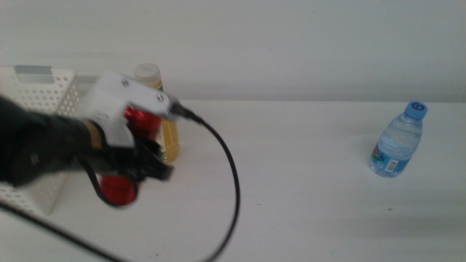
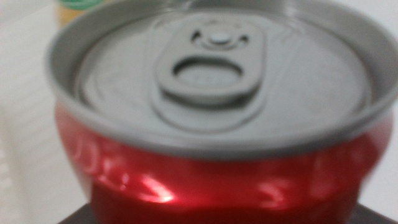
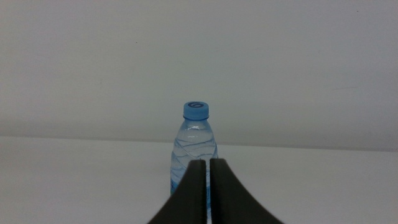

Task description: Use arms to grab the bottles and put them into the dustbin to the left of the table.

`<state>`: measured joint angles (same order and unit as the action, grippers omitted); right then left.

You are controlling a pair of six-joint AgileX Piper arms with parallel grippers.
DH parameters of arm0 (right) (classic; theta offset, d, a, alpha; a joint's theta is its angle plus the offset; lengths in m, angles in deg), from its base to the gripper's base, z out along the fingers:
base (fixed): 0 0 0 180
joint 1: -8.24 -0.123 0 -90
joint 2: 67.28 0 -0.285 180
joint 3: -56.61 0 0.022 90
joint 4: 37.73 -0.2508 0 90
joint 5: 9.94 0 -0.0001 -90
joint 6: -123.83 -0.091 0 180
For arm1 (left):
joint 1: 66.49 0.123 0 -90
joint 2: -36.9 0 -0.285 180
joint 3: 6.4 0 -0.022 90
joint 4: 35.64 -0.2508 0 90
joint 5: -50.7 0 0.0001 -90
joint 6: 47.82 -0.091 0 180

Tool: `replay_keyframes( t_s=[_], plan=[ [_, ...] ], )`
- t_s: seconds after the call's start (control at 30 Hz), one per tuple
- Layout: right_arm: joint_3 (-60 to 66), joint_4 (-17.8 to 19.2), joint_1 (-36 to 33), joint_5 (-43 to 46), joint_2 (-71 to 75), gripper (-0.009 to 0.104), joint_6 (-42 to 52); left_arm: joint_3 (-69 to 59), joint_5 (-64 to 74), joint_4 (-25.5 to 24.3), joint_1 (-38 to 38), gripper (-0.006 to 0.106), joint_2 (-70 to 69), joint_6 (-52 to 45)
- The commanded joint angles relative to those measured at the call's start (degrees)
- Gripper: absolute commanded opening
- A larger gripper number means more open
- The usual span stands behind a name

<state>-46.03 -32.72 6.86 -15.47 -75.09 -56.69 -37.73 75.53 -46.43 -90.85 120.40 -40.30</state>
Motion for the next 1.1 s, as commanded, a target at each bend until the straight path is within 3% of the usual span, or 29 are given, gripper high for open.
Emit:
replay_keyframes(
  t_s=[0.0, 0.23, 0.4, 0.63, 1.07],
  plan=[
    [1.99, 0.37, 0.3, 0.39, 2.15, -0.002, 0.19, 4.69, 6.3, 0.2, 2.2, 0.033, -0.75, -0.62],
    [1.99, 0.37, 0.3, 0.39, 2.15, -0.002, 0.19, 14.25, 21.78, 5.95, 13.18, 0.027, -0.27, -10.01],
    [1.99, 0.37, 0.3, 0.39, 2.15, -0.002, 0.19, 18.76, 26.7, 12.41, 22.24, 0.02, 0.69, -19.22],
    [1.99, 0.37, 0.3, 0.39, 2.15, -0.002, 0.19, 25.74, 34.71, 17.31, 32.3, 0.012, 7.73, -25.68],
    [1.99, 0.37, 0.3, 0.39, 2.15, -0.002, 0.19, 46.63, 48.02, 14.64, 37.99, 0.004, 24.45, -30.5]
  ],
)
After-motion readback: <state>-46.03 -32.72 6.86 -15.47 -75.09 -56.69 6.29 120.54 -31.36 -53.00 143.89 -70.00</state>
